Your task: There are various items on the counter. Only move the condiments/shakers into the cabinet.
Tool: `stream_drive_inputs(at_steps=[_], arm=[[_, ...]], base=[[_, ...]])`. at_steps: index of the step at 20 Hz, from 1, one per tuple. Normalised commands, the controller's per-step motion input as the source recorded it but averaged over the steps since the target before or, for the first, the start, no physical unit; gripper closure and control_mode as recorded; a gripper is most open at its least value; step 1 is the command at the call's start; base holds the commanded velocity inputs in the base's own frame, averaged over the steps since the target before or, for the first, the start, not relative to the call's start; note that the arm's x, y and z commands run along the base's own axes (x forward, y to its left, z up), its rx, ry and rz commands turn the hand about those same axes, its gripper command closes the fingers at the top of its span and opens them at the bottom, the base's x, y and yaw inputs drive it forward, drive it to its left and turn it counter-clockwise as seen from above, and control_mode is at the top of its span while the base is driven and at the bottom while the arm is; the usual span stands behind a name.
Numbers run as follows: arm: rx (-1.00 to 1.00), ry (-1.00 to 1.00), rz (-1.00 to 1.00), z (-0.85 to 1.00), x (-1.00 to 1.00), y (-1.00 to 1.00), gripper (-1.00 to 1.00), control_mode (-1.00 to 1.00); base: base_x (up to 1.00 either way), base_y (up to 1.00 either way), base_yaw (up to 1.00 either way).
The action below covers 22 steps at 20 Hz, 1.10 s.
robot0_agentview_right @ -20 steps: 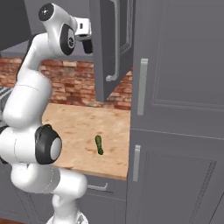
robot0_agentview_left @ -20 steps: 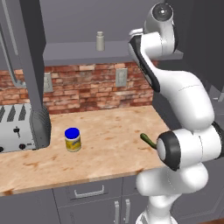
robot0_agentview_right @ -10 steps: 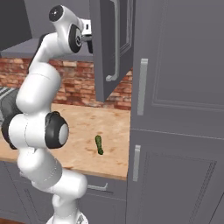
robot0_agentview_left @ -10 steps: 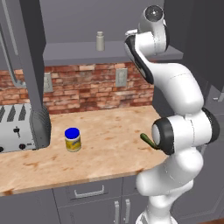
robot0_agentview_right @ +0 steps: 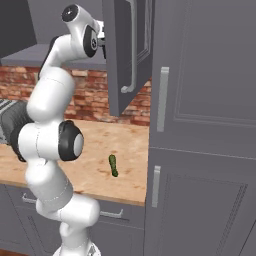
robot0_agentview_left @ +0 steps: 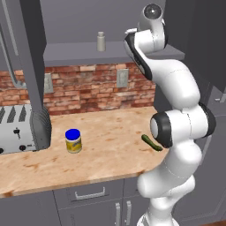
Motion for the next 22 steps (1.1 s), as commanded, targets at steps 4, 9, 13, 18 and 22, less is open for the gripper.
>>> stream_drive_inputs(at_steps=[4,9,13,18,22], arm=[[0.02,0.0,0.0,-0.21,0.04,-0.01,-1.0,-1.0],[0.0,0.0,0.0,0.0,-0.07,0.0,-1.0,-1.0],[0.0,-0.12,0.0,0.0,-0.77,0.0,-1.0,-1.0],[0.0,-0.13,0.0,-0.03,-1.0,0.0,-1.0,-1.0],[0.0,-0.08,0.0,-0.31,-1.0,0.0,-1.0,-1.0]], base=[[0.0,0.0,0.0],[0.0,0.0,0.0],[0.0,0.0,0.0],[0.0,0.0,0.0],[0.0,0.0,0.0]])
